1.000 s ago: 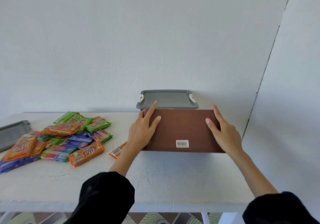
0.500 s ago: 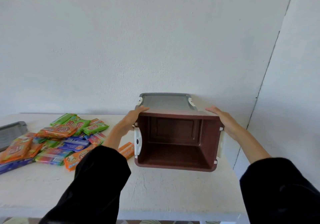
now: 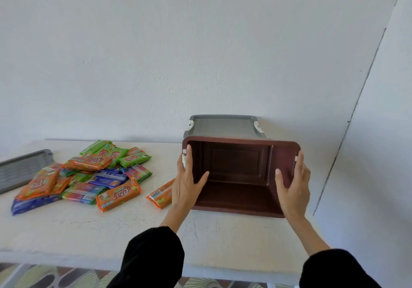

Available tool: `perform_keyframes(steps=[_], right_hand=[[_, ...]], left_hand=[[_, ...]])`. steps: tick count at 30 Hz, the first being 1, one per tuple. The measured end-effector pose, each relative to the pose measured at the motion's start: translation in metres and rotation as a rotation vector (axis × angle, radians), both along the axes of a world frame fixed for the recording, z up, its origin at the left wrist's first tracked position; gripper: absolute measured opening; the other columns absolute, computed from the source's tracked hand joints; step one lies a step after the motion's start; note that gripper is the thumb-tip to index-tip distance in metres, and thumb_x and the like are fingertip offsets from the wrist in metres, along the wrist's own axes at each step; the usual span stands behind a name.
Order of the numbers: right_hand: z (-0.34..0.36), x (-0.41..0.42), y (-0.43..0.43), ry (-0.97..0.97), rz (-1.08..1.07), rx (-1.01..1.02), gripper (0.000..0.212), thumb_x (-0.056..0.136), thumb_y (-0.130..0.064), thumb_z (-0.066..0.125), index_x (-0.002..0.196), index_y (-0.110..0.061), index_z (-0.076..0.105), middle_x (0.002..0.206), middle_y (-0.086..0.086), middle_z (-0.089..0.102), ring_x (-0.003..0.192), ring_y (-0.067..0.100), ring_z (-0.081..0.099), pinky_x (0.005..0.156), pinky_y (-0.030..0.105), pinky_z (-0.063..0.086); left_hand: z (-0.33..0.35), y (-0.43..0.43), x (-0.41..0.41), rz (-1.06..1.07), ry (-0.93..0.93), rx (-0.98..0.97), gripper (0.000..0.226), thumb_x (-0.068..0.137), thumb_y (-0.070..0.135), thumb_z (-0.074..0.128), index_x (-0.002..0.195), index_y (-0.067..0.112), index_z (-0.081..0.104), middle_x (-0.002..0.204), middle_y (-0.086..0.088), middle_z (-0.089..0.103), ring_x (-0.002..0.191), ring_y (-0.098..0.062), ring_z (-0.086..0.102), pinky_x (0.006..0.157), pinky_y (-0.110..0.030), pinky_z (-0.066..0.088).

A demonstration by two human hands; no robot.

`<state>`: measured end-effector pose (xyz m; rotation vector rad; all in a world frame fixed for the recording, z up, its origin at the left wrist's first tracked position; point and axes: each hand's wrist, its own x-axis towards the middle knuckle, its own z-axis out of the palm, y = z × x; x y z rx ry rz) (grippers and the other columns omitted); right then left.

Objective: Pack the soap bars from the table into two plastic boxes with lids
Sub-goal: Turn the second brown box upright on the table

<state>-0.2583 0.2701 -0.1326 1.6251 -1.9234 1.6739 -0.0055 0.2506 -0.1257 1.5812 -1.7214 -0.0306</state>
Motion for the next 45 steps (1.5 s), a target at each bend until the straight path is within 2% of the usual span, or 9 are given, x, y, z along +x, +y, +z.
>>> perform_keyframes(steps=[5,11,17,20,23,26,33,41,45], right_hand=[[0.049,-0.015,-0.013,0.12,-0.06,0.237,0.059,0.093,-0.045,0.043,0.146,-0.024,0.027,0.119,0.015,0.057,0.105,0.033,0.058,0.081,0.035,0.047],[0.054,-0.03,-0.025,0.227,0.086,0.68,0.057,0.095,-0.053,0.027,0.144,-0.023,0.031,0.141,0.006,0.048,0.126,0.031,0.048,0.101,0.042,0.04],[0.045,-0.034,-0.027,-0.202,0.282,0.751,0.052,0.096,-0.054,0.019,0.143,-0.036,0.03,0.15,0.003,0.036,0.135,0.029,0.037,0.109,0.043,0.031],[0.052,-0.028,-0.02,-0.454,0.333,0.752,0.044,0.097,-0.053,0.024,0.127,-0.033,0.048,0.134,0.007,0.054,0.104,0.023,0.058,0.084,0.034,0.047],[0.046,-0.029,-0.019,-0.595,0.328,0.733,0.053,0.096,-0.054,0.024,0.139,-0.027,0.038,0.145,0.007,0.041,0.123,0.028,0.048,0.098,0.036,0.04],[0.041,-0.032,-0.025,-0.294,0.304,0.671,0.057,0.095,-0.054,0.021,0.148,-0.033,0.014,0.157,0.0,0.017,0.144,0.026,0.021,0.114,0.045,0.021],[0.041,-0.029,-0.032,0.198,0.312,0.803,0.065,0.091,-0.05,0.045,0.147,-0.029,0.02,0.155,0.004,0.024,0.141,0.028,0.027,0.112,0.043,0.027],[0.07,0.002,-0.028,0.435,0.095,0.754,0.056,0.09,-0.05,0.047,0.141,-0.031,0.035,0.149,0.009,0.033,0.137,0.032,0.029,0.109,0.05,0.032],[0.099,0.069,-0.042,0.341,0.395,0.624,0.053,0.088,-0.043,0.055,0.137,-0.024,0.044,0.142,0.007,0.046,0.132,0.03,0.039,0.105,0.045,0.037]], left_hand=[[0.04,-0.017,0.001,0.154,-0.137,0.106,0.085,0.084,0.059,0.049,0.148,0.031,0.0,0.115,-0.012,0.053,0.091,-0.028,0.061,0.072,-0.033,0.048],[0.046,-0.03,0.01,0.065,-0.224,0.363,0.059,0.095,0.048,0.036,0.147,0.023,0.022,0.126,-0.018,0.057,0.115,-0.036,0.053,0.093,-0.039,0.042],[0.035,-0.037,0.048,-0.106,0.248,0.516,0.05,0.1,0.039,0.027,0.143,0.016,0.034,0.15,-0.008,0.033,0.139,-0.027,0.03,0.114,-0.036,0.021],[0.029,-0.029,0.046,-0.099,0.294,0.482,0.051,0.1,0.04,0.022,0.146,0.018,0.026,0.151,-0.009,0.03,0.14,-0.029,0.028,0.116,-0.039,0.018],[0.036,-0.026,0.041,-0.066,0.227,0.368,0.051,0.099,0.043,0.021,0.147,0.022,0.024,0.151,-0.008,0.032,0.139,-0.029,0.03,0.114,-0.04,0.022],[0.046,-0.025,0.034,-0.119,0.172,0.436,0.055,0.097,0.05,0.021,0.147,0.026,0.022,0.153,-0.004,0.027,0.141,-0.027,0.027,0.115,-0.039,0.019],[0.04,-0.028,0.021,0.018,-0.398,0.529,0.076,0.091,0.05,0.044,0.149,0.026,0.002,0.157,-0.007,0.011,0.137,-0.037,0.027,0.107,-0.045,0.031],[0.053,-0.01,0.035,0.02,-0.128,0.402,0.058,0.092,0.05,0.041,0.145,0.028,0.028,0.152,-0.009,0.026,0.137,-0.03,0.032,0.107,-0.045,0.033],[0.069,0.014,0.081,0.097,-0.033,0.263,0.046,0.093,0.041,0.046,0.136,0.024,0.044,0.141,-0.004,0.043,0.127,-0.022,0.044,0.098,-0.039,0.04]])
